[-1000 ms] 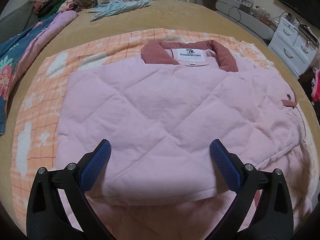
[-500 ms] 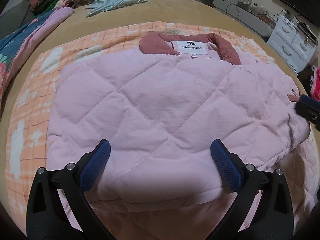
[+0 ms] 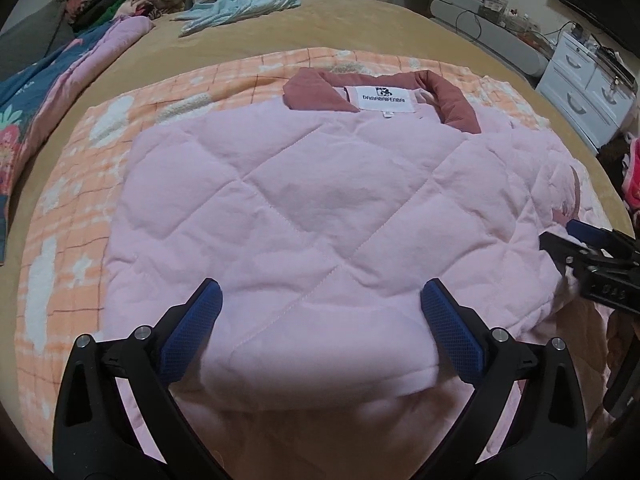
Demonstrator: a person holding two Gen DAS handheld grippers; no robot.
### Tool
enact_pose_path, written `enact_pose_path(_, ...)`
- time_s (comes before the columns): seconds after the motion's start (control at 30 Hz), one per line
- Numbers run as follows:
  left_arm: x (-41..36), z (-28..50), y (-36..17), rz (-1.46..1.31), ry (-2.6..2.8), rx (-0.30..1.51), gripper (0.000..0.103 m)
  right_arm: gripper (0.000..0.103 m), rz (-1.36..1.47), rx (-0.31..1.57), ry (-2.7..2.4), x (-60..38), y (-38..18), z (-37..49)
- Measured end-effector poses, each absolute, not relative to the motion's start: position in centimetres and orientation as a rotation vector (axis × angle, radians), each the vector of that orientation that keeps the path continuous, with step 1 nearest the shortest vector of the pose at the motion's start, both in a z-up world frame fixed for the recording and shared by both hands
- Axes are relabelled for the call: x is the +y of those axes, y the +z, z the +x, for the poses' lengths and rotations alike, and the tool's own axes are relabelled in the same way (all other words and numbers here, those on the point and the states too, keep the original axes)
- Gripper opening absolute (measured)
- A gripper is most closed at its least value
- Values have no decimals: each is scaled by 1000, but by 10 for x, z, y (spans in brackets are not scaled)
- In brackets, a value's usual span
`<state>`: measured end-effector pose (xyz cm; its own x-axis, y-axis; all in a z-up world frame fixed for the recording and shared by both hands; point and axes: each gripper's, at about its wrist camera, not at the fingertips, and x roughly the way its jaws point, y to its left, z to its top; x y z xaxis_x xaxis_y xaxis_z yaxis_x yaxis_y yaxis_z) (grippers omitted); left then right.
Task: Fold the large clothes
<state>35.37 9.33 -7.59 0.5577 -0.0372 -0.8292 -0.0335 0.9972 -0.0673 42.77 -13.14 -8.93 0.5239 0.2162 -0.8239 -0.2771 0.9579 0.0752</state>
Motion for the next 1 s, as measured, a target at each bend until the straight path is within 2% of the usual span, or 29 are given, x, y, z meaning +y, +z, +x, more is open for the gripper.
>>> enact_pose_path(0.17, 93, 340, -59, -86, -7, 965, 95, 94, -53, 894, 300, -140, -59, 400)
enact_pose_path(0.53, 90, 298, -7, -83, -11, 893, 95, 97, -7, 801, 332, -154, -3, 345)
enact_pose_path(1.0, 84, 247, 33, -88, 1, 826, 95, 99, -23, 694, 325, -171, 49, 287)
